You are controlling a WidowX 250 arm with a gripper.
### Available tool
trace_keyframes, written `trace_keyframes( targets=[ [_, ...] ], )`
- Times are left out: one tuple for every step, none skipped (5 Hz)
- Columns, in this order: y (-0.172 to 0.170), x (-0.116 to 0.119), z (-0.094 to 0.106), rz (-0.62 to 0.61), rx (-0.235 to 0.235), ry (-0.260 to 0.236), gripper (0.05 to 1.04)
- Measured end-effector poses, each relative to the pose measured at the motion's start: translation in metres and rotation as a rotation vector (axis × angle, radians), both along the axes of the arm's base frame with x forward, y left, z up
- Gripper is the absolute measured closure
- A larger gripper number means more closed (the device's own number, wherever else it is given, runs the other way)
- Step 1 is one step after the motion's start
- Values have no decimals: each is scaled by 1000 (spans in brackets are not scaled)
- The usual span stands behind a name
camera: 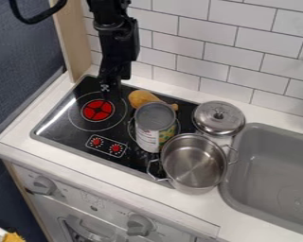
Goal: Move the silver pot above the left burner
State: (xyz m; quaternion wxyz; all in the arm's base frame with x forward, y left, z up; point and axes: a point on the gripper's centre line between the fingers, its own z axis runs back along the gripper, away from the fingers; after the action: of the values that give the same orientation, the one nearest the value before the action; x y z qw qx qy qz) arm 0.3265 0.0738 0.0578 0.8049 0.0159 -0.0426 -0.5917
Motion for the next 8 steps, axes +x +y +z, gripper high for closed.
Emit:
trace_keyframes(
  targets=[
    [-2,-4,15,-20,-4,-12,83],
    [-13,-14,22,-35,-4,-37,83],
    [-43,-29,8,-116,-20,1,83],
    [-81,-51,-2,-268,-12,5,83],
    [-108,-64,-15,-410,-6,33,83],
    [-125,-71,-38,-505,-6,78,83],
    [-126,-72,-61,-527,-8,114,83],
    [-127,-64,-82,-538,-9,145,83]
  ],
)
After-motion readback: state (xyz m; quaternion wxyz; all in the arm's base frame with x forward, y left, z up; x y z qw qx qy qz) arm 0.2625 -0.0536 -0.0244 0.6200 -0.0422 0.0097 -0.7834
